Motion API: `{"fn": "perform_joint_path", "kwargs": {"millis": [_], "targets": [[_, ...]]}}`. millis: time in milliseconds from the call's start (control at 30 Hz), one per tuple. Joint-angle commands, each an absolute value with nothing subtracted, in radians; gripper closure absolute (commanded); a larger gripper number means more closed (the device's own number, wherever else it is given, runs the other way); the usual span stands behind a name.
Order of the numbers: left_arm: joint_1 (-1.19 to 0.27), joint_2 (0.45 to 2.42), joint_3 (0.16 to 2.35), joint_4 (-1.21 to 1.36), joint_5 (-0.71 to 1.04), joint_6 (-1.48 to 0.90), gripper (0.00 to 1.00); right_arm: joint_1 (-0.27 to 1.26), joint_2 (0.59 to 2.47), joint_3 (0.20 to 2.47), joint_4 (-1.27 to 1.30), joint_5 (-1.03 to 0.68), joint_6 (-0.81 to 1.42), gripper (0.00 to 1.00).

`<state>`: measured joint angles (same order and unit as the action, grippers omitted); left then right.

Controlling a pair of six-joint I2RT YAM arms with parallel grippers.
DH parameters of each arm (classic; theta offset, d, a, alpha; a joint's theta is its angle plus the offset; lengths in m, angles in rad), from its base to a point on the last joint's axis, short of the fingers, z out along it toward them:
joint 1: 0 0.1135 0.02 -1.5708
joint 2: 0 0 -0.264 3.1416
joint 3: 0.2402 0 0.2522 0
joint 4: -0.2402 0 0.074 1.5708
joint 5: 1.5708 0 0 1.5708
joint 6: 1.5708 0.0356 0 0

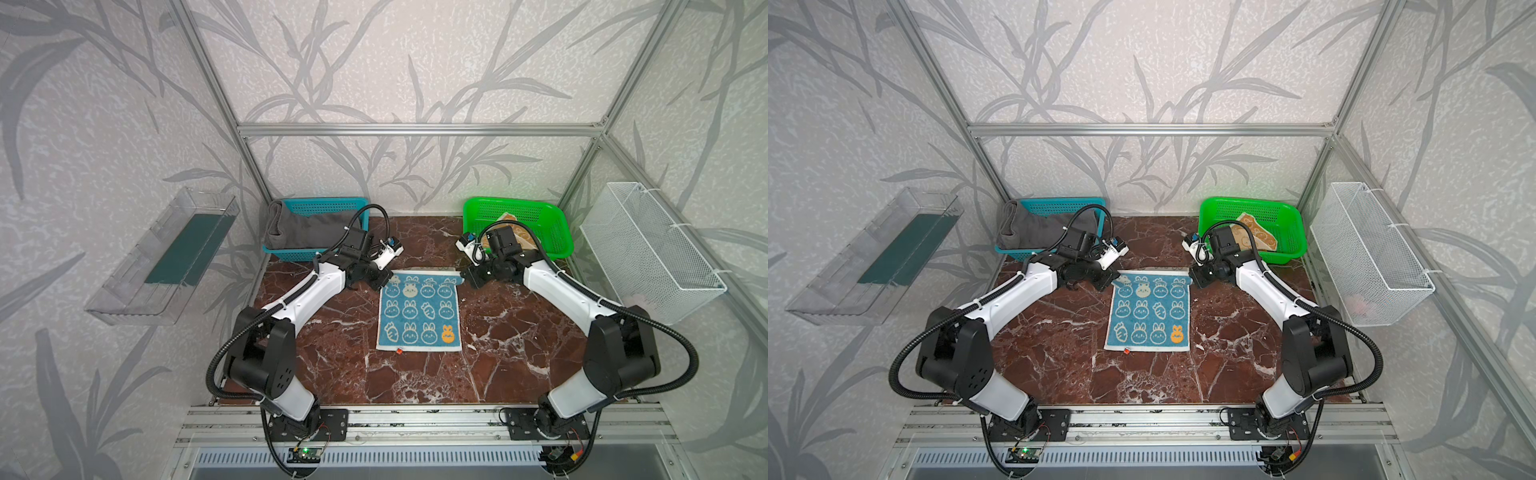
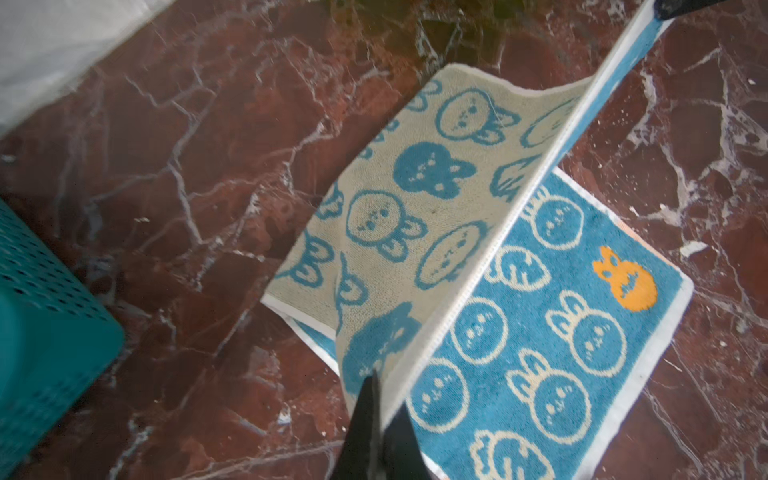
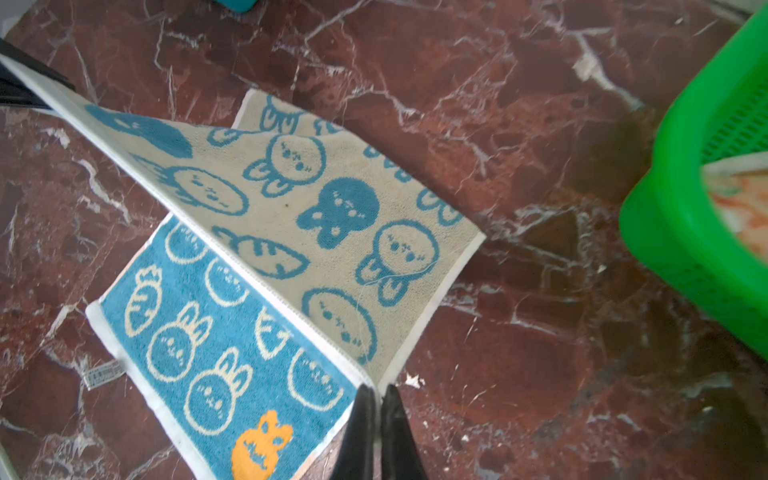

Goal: Fold and stack the towels
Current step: 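Fold the far edge of the blue towel toward the robot with both grippers, then lower the folded half onto the towel and open both grippers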

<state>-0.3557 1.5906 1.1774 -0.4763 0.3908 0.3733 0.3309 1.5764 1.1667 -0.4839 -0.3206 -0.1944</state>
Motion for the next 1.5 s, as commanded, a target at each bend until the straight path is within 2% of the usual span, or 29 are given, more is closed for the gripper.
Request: {"fn": "perform_joint_path", "kwargs": {"millis": [0, 167, 433, 800, 1100, 1167, 1233, 1300, 1367, 1433, 1467], "targets": [[-0.362, 1.542, 1.146, -0.58, 0.359, 0.363, 1.0, 0.346, 1.513, 1.122, -0.549, -0.238, -0.211, 1.0], [-0.417, 1.488, 1.104, -0.63, 0.251, 0.408, 1.0, 0.404, 1.424, 1.02, -0.534, -0.213, -0.261, 1.0], [-0.476, 1.428, 1.082, -0.669, 0.202, 0.42, 1.0, 0.473, 1.31, 0.895, -0.474, -0.206, -0.322, 1.0], [-0.543, 1.496, 1.055, -0.694, 0.212, 0.319, 1.0, 0.537, 1.308, 0.807, -0.449, -0.143, -0.382, 1.0], [-0.56, 1.568, 1.055, -0.766, 0.166, 0.256, 0.97, 0.61, 1.297, 0.768, -0.466, -0.161, -0.462, 0.99], [-0.563, 1.57, 1.051, -0.769, 0.174, 0.247, 0.93, 0.615, 1.3, 0.766, -0.487, -0.159, -0.467, 0.96], [-0.565, 1.569, 1.048, -0.77, 0.177, 0.23, 0.85, 0.622, 1.302, 0.771, -0.522, -0.161, -0.486, 0.92], [-0.568, 1.565, 1.042, -0.772, 0.177, 0.218, 0.67, 0.631, 1.301, 0.778, -0.572, -0.164, -0.517, 0.86], [-0.572, 1.559, 1.04, -0.781, 0.18, 0.208, 0.53, 0.638, 1.295, 0.779, -0.601, -0.149, -0.537, 0.83], [-0.573, 1.549, 1.04, -0.794, 0.195, 0.2, 0.48, 0.64, 1.286, 0.78, -0.624, -0.154, -0.556, 0.78], [-0.574, 1.542, 1.04, -0.798, 0.201, 0.196, 0.47, 0.64, 1.281, 0.784, -0.641, -0.168, -0.565, 0.71]]}}
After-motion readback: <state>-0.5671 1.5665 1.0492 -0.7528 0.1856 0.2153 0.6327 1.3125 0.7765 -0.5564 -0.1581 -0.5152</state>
